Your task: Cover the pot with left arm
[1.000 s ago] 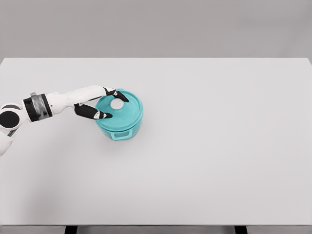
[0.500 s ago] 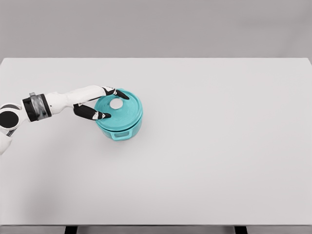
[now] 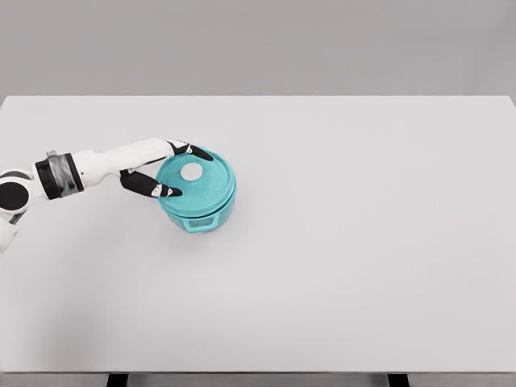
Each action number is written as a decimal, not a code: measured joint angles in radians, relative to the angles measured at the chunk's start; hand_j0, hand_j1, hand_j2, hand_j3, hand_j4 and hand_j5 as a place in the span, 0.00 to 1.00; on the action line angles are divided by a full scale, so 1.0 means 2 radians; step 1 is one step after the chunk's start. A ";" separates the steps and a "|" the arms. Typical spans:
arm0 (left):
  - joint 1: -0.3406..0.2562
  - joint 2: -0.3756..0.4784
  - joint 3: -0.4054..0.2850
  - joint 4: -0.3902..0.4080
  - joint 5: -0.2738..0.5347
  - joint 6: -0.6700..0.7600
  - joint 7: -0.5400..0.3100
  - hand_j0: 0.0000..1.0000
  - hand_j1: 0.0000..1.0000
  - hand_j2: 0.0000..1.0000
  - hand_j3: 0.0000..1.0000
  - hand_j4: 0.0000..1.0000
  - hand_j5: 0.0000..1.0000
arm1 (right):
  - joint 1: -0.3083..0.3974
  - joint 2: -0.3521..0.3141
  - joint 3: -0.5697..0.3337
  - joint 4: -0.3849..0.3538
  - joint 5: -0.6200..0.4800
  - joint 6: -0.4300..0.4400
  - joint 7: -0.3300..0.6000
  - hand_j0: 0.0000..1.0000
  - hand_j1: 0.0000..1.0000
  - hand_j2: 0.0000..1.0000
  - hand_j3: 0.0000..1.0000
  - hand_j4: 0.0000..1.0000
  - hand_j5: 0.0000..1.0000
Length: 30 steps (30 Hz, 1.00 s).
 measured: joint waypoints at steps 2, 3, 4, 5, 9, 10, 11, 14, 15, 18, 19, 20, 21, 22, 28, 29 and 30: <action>0.000 0.000 0.000 0.000 0.003 0.000 0.000 0.83 0.83 0.83 0.83 0.83 0.83 | 0.000 0.000 0.000 0.000 0.000 0.000 0.000 1.00 1.00 1.00 1.00 1.00 1.00; 0.000 0.000 0.000 -0.001 0.004 0.000 0.000 0.83 0.83 0.83 0.83 0.83 0.83 | 0.000 0.000 0.000 0.000 0.000 0.000 0.000 1.00 1.00 1.00 1.00 1.00 1.00; 0.000 0.000 0.001 -0.001 0.006 0.000 0.000 0.83 0.83 0.83 0.83 0.83 0.83 | 0.000 0.000 0.000 0.000 0.000 0.000 0.000 1.00 1.00 1.00 1.00 1.00 1.00; 0.000 0.000 0.001 -0.001 0.008 0.000 0.000 0.83 0.83 0.83 0.83 0.83 0.83 | 0.000 0.000 0.000 0.000 0.000 0.000 0.000 1.00 1.00 1.00 1.00 1.00 1.00; -0.003 0.000 0.001 -0.001 0.013 0.000 -0.002 0.83 0.83 0.83 0.83 0.83 0.83 | 0.000 0.000 0.000 0.000 0.000 0.000 0.000 1.00 1.00 1.00 1.00 1.00 1.00; -0.004 0.000 0.001 -0.001 0.014 0.000 -0.002 0.83 0.83 0.83 0.83 0.83 0.83 | 0.000 0.000 0.000 0.000 0.000 0.000 0.000 1.00 1.00 1.00 1.00 1.00 1.00; -0.004 0.000 0.002 -0.001 0.014 0.000 -0.002 0.83 0.83 0.83 0.83 0.83 0.83 | 0.001 0.000 0.000 0.000 0.000 0.000 0.000 1.00 1.00 1.00 1.00 1.00 1.00; -0.007 0.000 0.005 -0.001 0.019 0.000 -0.002 0.83 0.83 0.83 0.83 0.83 0.83 | 0.000 0.000 0.000 0.000 0.000 0.000 0.000 1.00 1.00 1.00 1.00 1.00 1.00; -0.008 0.000 0.005 -0.001 0.021 0.000 -0.003 0.83 0.83 0.83 0.83 0.83 0.83 | 0.000 0.000 0.000 0.000 0.000 0.000 0.000 1.00 1.00 1.00 1.00 1.00 1.00; -0.008 0.000 0.005 -0.002 0.025 0.000 -0.003 0.83 0.83 0.83 0.83 0.83 0.83 | 0.000 0.000 0.000 0.000 0.000 0.000 0.000 1.00 1.00 1.00 1.00 1.00 1.00; -0.008 0.000 0.005 -0.002 0.027 0.000 -0.003 0.83 0.83 0.83 0.83 0.83 0.83 | 0.000 0.000 0.000 0.000 0.000 0.000 0.000 1.00 1.00 1.00 1.00 1.00 1.00; -0.009 0.000 0.005 -0.002 0.028 0.000 -0.003 0.85 0.85 0.85 0.85 0.85 0.85 | 0.000 0.000 0.000 0.000 0.000 0.000 0.000 1.00 1.00 1.00 1.00 1.00 1.00; -0.008 0.003 0.005 -0.005 0.030 0.000 -0.003 0.98 0.98 0.98 0.98 0.98 0.98 | 0.000 0.000 0.000 0.000 0.000 0.000 0.000 1.00 1.00 1.00 1.00 1.00 1.00; -0.008 0.009 0.005 -0.011 0.035 -0.001 -0.003 1.00 1.00 1.00 1.00 1.00 1.00 | 0.000 0.000 0.000 0.000 0.000 0.000 0.000 1.00 1.00 1.00 1.00 1.00 1.00; 0.021 0.116 0.017 -0.081 0.067 -0.004 -0.003 1.00 1.00 1.00 1.00 1.00 1.00 | 0.000 0.000 0.000 0.000 0.000 0.000 0.000 1.00 1.00 1.00 1.00 1.00 1.00; 0.037 0.133 0.025 -0.089 0.068 -0.005 -0.003 1.00 1.00 1.00 1.00 1.00 1.00 | 0.000 0.000 0.000 0.000 0.000 0.000 0.000 1.00 1.00 1.00 1.00 1.00 1.00; 0.059 0.147 0.036 -0.095 0.069 -0.006 -0.003 1.00 1.00 1.00 1.00 1.00 1.00 | 0.000 0.000 0.000 0.000 0.000 0.000 0.000 1.00 1.00 1.00 1.00 1.00 1.00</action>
